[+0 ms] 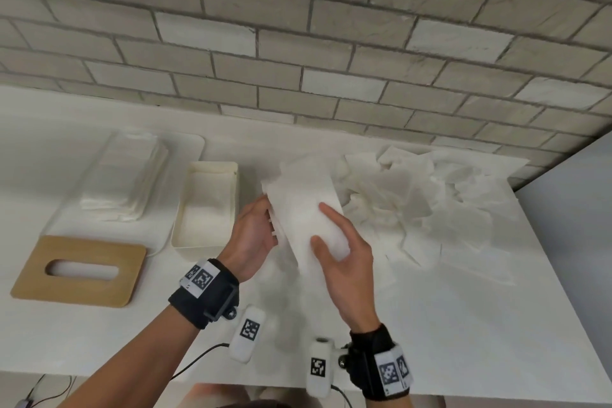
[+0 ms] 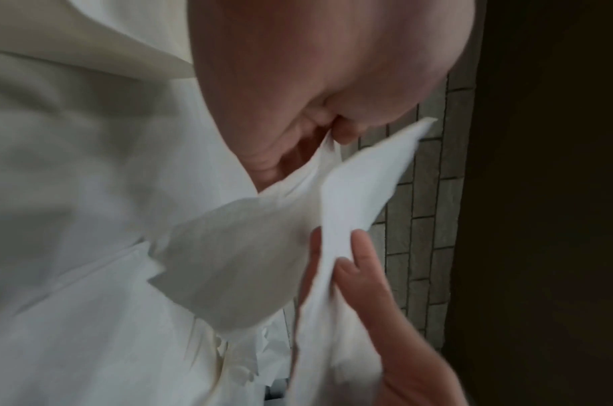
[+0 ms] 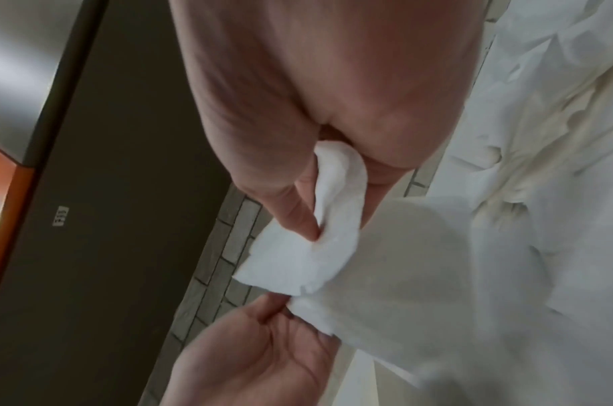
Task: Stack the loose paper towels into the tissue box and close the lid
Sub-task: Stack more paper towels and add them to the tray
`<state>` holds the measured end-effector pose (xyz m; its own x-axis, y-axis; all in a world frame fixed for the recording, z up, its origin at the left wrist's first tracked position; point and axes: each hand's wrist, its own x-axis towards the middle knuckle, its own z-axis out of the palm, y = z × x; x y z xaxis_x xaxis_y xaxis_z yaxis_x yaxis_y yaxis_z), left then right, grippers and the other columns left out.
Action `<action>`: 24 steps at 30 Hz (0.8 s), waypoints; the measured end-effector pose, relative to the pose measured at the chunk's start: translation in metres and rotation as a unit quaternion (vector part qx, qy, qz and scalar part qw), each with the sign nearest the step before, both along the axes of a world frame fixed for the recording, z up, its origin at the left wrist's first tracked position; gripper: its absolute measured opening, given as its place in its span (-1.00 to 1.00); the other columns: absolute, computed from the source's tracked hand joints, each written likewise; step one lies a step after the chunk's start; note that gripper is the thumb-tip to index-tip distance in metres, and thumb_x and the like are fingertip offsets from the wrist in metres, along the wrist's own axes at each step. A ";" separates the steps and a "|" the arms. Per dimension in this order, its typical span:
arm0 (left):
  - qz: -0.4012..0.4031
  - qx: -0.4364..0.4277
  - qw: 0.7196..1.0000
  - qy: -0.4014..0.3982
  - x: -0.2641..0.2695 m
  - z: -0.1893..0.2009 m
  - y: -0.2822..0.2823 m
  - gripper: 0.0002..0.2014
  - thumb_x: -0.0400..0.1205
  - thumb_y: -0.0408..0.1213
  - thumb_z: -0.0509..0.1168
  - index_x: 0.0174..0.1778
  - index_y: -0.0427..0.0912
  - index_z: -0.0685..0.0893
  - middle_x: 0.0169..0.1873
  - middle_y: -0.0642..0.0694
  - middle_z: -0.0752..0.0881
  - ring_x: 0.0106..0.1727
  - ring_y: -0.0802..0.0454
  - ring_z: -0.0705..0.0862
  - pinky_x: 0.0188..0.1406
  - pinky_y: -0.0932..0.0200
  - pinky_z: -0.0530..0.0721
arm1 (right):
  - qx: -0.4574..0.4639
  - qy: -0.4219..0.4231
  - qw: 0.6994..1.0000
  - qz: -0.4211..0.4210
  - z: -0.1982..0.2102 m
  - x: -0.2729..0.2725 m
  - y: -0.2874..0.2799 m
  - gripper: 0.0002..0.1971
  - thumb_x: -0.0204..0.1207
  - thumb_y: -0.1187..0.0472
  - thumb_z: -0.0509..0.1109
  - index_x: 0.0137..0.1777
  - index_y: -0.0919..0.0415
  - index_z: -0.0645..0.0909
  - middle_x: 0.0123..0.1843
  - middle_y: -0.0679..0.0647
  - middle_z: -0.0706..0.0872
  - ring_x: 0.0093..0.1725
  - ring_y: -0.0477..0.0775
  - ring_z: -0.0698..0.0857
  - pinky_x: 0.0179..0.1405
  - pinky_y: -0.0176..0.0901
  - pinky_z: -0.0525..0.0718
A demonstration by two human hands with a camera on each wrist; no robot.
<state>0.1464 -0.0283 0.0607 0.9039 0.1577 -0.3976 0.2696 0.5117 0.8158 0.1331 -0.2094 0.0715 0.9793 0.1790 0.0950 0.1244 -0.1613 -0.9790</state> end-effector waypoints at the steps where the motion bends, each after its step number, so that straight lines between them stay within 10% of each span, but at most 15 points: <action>1: 0.004 -0.010 1.000 -0.006 -0.001 0.003 0.004 -0.62 0.91 -0.11 0.15 0.47 -0.20 0.75 0.26 -0.25 0.87 0.34 -0.29 0.81 0.37 -0.23 0.74 | -0.005 0.005 1.000 -0.005 -0.004 -0.002 0.007 -0.50 0.72 0.35 0.51 0.57 -0.13 0.68 0.53 -0.34 0.72 0.60 -0.27 0.61 0.63 -0.28 0.53; 6: -0.008 -0.066 0.996 -0.051 -0.005 0.013 0.024 -0.41 0.89 0.23 0.00 0.61 -0.07 0.67 0.45 -0.19 0.79 0.50 -0.16 0.75 0.52 -0.19 0.63 | -0.027 -0.016 0.999 -0.019 -0.009 -0.010 0.040 -0.51 0.70 0.30 0.55 0.55 -0.17 0.68 0.53 -0.29 0.68 0.59 -0.23 0.60 0.58 -0.37 0.51; 11: 0.054 0.103 0.990 -0.077 -0.011 0.007 0.054 -0.76 0.81 -0.20 0.40 0.35 -0.17 0.79 0.19 -0.17 0.90 0.27 -0.25 0.86 0.21 -0.17 0.81 | -0.013 -0.016 0.998 -0.062 -0.003 -0.010 0.075 -0.47 0.64 0.15 0.65 0.52 -0.25 0.59 0.36 -0.25 0.72 0.40 -0.13 0.72 0.28 -0.33 0.71; 24: 0.061 0.226 0.969 -0.085 -0.027 0.020 0.132 -0.81 0.72 -0.16 0.51 0.21 -0.10 0.86 0.06 -0.04 0.93 0.10 -0.08 0.92 0.22 -0.29 0.86 | 0.063 0.021 0.989 -0.135 0.012 0.024 0.152 -0.72 0.54 0.08 0.74 -0.22 0.17 0.73 -0.35 -0.03 0.79 -0.32 -0.08 0.74 -0.18 -0.31 0.66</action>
<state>0.1197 0.1038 0.0803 0.9142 0.3900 -0.1101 0.0719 0.1113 0.9912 0.1567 -0.0572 0.0833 0.9932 -0.1008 0.0578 0.0519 -0.0603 -0.9968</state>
